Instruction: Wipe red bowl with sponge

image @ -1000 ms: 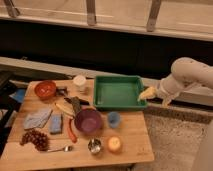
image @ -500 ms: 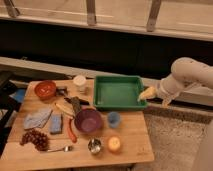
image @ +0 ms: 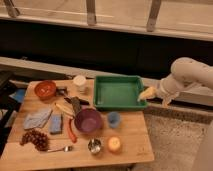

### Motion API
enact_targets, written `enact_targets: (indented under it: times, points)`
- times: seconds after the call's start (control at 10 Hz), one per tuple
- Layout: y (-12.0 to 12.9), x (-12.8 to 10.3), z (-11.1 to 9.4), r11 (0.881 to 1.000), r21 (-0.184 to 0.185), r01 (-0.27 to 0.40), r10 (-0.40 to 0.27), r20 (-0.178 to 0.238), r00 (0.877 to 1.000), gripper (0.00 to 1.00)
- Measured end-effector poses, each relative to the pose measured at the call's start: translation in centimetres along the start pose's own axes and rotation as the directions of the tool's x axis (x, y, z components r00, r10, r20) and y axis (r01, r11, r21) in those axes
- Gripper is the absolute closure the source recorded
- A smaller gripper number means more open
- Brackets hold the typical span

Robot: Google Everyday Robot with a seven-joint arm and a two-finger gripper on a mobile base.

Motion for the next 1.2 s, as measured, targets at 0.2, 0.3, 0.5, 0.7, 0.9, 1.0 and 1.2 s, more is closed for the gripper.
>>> enact_targets:
  times: [0.2, 0.3, 0.5, 0.7, 0.9, 1.0, 1.2]
  points:
    - [2.2, 0.2, 0.5, 0.997, 0.010, 0.073, -0.073, -0.016, 0.997, 0.24]
    - [3.2, 0.4, 1.0, 0.995, 0.011, 0.100, -0.099, -0.024, 0.995, 0.24]
    - [8.2, 0.9, 3.0, 0.983, 0.005, 0.185, -0.184, -0.055, 0.981, 0.24]
    - [13.4, 1.4, 4.6, 0.967, -0.022, 0.254, -0.254, -0.077, 0.964, 0.24]
    - [18.6, 2.7, 5.7, 0.945, -0.070, 0.320, -0.326, -0.084, 0.942, 0.24]
    - [19.8, 3.3, 5.8, 0.936, -0.082, 0.342, -0.348, -0.083, 0.934, 0.24]
    - [19.6, 3.3, 5.8, 0.937, -0.081, 0.340, -0.346, -0.082, 0.934, 0.24]
